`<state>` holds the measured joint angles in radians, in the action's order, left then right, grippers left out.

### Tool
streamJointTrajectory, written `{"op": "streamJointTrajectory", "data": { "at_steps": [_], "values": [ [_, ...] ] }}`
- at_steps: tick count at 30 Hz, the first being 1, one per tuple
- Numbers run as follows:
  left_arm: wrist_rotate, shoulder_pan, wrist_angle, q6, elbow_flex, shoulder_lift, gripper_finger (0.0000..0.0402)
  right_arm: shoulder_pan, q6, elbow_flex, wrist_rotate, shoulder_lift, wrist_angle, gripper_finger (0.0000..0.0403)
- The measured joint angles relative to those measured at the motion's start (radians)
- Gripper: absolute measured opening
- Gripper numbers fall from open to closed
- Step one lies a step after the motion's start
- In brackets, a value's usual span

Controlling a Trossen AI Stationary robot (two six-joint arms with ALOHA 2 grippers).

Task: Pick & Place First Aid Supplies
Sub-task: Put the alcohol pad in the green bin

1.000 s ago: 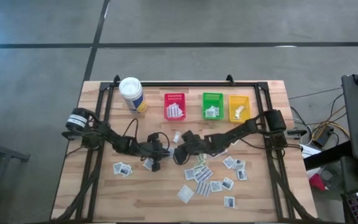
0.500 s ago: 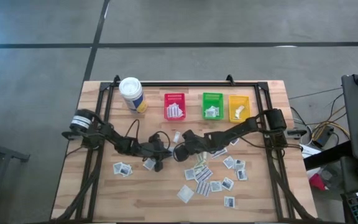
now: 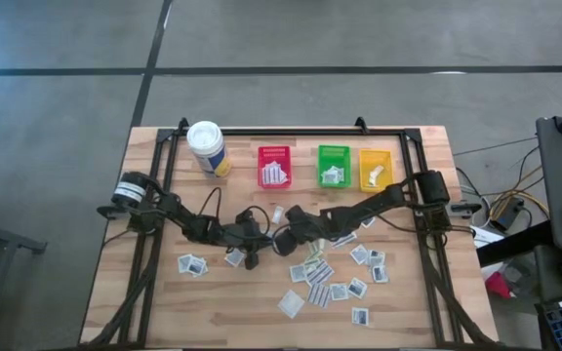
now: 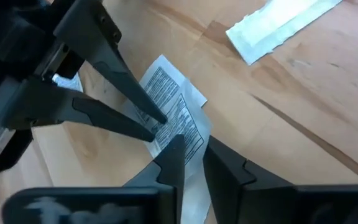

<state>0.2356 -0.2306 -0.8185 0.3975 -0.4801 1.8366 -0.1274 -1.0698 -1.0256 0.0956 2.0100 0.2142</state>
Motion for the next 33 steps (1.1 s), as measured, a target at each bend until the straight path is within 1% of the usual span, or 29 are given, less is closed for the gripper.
{"op": "streamJointTrajectory", "data": {
  "at_steps": [8, 15, 20, 23, 29, 33],
  "values": [
    [-0.003, 0.000, -0.001, -0.008, 0.000, -0.007, 0.0064, -0.001, 0.030, 0.001, -0.006, -0.002, 0.000, 0.0013],
    [-0.004, 0.000, -0.002, -0.034, 0.001, -0.015, 0.0064, -0.001, 0.061, 0.001, -0.005, -0.003, 0.002, 0.0008],
    [-0.009, 0.000, 0.017, -0.057, 0.005, -0.061, 0.0064, -0.001, 0.080, 0.001, -0.003, -0.007, 0.002, 0.0008],
    [-0.008, 0.000, 0.061, -0.070, 0.005, -0.109, 0.0064, -0.001, 0.091, 0.001, -0.002, -0.014, 0.002, 0.0008],
    [-0.003, 0.000, 0.217, -0.083, 0.010, -0.198, 0.0064, -0.001, 0.133, 0.003, 0.001, -0.063, -0.008, 0.0008],
    [0.000, 0.000, 0.280, -0.084, 0.011, -0.221, 0.0064, -0.001, 0.152, 0.004, 0.018, -0.108, -0.066, 0.0008]
  ]
}}
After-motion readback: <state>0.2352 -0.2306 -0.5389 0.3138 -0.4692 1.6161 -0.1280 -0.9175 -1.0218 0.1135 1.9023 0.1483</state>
